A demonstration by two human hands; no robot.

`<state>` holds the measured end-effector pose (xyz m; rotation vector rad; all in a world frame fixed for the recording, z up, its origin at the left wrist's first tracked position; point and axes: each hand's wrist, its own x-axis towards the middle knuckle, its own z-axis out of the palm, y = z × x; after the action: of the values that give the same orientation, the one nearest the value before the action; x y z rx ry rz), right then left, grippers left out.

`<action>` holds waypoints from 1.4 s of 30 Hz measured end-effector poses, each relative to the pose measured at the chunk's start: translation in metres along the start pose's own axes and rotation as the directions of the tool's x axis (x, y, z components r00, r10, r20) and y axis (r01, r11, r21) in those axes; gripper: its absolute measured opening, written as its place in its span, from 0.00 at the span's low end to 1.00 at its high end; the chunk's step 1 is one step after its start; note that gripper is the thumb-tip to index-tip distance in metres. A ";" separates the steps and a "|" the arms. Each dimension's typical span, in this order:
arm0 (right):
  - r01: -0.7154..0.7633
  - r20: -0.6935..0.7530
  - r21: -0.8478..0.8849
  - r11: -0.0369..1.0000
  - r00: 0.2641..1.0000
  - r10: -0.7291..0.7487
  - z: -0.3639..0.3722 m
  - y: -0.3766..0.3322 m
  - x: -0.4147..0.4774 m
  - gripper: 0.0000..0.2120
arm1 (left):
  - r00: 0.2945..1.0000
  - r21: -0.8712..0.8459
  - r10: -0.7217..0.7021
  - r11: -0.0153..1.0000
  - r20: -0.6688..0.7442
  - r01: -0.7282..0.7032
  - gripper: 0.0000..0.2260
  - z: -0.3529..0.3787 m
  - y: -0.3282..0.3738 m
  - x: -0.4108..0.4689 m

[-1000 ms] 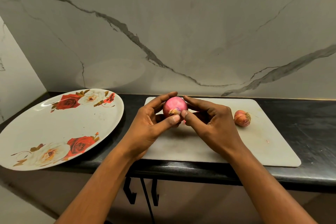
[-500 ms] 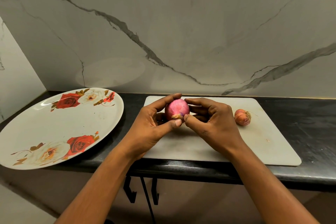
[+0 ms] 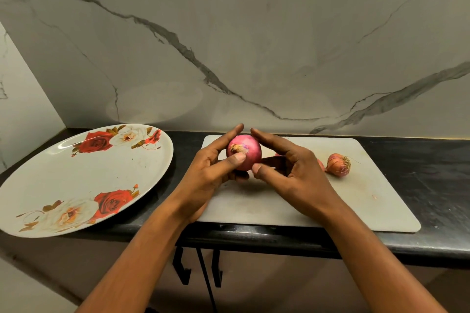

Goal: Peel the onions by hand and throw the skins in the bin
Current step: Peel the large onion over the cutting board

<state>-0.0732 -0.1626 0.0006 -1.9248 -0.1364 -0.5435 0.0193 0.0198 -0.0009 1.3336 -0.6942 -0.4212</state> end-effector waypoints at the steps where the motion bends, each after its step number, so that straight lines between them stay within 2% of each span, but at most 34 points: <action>1: 0.008 0.047 -0.016 1.000 0.999 -0.007 0.000 -0.001 -0.001 0.33 | 1.000 -0.001 -0.013 1.000 0.009 0.013 0.28 0.000 0.000 0.000; 3: 0.042 0.102 -0.067 0.997 0.994 -0.035 0.002 -0.003 0.000 0.37 | 0.999 0.021 -0.021 1.000 0.028 0.020 0.28 0.000 -0.001 0.000; 6: 0.059 0.080 -0.103 0.993 0.995 -0.051 0.003 -0.003 0.002 0.36 | 1.000 0.026 0.009 1.000 0.017 -0.010 0.26 0.002 -0.001 0.000; 10: 0.082 0.021 -0.188 0.979 0.997 -0.080 0.002 -0.002 0.002 0.32 | 0.995 0.035 0.073 0.997 -0.072 -0.071 0.19 0.006 -0.002 -0.002; 19: 0.082 0.076 -0.232 0.969 0.995 -0.066 0.002 0.000 0.001 0.32 | 0.975 0.017 0.026 1.000 -0.220 -0.023 0.12 0.011 0.002 -0.005; 33: 0.065 0.046 -0.199 0.978 0.997 -0.057 0.001 0.002 0.003 0.32 | 0.979 0.010 0.015 1.000 -0.206 -0.013 0.14 0.008 0.001 -0.003; 38: 0.028 -0.005 -0.168 0.985 1.000 -0.029 0.001 0.002 0.002 0.32 | 0.966 0.004 0.059 0.998 -0.251 -0.060 0.13 0.009 0.000 -0.005; 42: 0.017 -0.028 -0.198 0.980 0.999 -0.023 0.001 0.002 0.002 0.33 | 0.947 0.078 0.134 0.990 -0.293 -0.116 0.10 0.008 -0.001 -0.006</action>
<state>-0.0706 -0.1626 -0.0009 -2.1090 -0.0844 -0.6188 0.0100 0.0176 -0.0028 1.3648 -0.5376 -0.0926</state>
